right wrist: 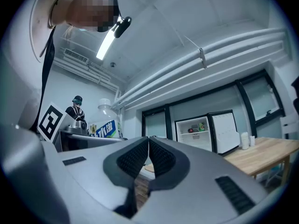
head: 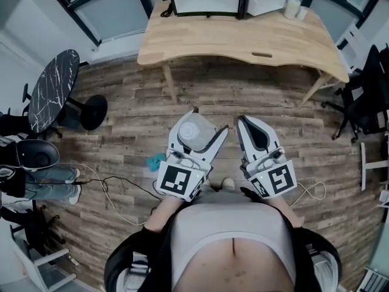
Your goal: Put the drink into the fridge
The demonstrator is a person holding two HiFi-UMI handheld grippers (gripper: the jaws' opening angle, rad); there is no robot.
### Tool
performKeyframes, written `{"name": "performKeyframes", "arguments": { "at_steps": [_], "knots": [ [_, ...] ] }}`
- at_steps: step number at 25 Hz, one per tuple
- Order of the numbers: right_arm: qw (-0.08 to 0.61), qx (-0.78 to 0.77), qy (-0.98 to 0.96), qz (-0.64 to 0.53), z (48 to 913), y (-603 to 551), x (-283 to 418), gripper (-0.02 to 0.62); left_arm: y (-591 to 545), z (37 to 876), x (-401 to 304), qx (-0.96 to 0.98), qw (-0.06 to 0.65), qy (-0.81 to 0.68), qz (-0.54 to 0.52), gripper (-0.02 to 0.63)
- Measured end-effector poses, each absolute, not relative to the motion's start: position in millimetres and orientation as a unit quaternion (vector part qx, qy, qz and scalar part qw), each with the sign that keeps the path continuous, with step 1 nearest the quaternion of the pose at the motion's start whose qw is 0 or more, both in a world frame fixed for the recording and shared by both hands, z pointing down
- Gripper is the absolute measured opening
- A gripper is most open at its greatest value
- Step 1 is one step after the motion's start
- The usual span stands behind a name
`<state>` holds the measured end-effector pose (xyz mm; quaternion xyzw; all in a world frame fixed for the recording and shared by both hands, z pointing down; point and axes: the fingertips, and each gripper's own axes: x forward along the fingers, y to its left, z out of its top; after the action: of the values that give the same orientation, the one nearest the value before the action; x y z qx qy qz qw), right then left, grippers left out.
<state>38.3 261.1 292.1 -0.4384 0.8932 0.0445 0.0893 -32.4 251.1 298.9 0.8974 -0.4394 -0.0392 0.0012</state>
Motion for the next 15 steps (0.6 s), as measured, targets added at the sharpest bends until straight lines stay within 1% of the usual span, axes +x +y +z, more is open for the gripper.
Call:
{"name": "performKeyframes", "arguments": {
  "at_steps": [15],
  "knots": [
    [0.111,-0.449,0.886,0.032,293,267,18,0.031,258,298,-57,0.900,-0.004,-0.433,-0.043,0.333]
  ]
}}
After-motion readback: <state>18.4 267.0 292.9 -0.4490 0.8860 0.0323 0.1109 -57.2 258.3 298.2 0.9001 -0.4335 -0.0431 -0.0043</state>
